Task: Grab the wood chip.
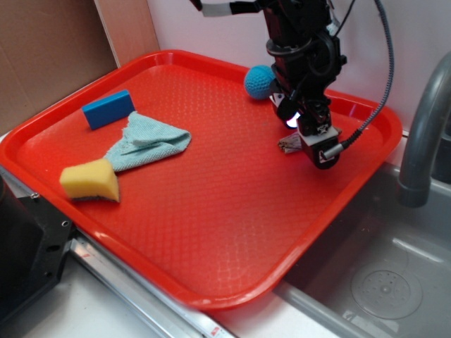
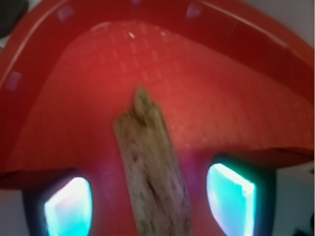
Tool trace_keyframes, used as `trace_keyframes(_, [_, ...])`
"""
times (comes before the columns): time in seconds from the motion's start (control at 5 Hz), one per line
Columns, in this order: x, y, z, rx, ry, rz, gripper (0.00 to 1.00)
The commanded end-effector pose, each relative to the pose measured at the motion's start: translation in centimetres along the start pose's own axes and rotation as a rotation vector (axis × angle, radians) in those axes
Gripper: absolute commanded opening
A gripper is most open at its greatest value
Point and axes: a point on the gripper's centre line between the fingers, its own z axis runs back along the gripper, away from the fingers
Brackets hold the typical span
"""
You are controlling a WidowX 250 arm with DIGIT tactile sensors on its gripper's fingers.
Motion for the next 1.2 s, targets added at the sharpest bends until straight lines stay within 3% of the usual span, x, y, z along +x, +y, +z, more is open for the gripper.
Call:
trace_keyframes(0.0, [1.1,-1.1,0.8,0.038,0.028,-0.008,0.00])
trace_keyframes(0.4, [1.2,-1.1,0.5,0.043,0.082,0.011,0.00])
trace_keyframes(0.6, [1.0,-0.7,2.7,0.071,0.127,0.078,0.00])
trace_keyframes(0.8, [0.0,-0.4,6.8,0.059,0.146,0.153,0.00])
trace_keyframes(1.0, [-1.8,-0.5,10.5,0.093,0.130,0.219,0.00])
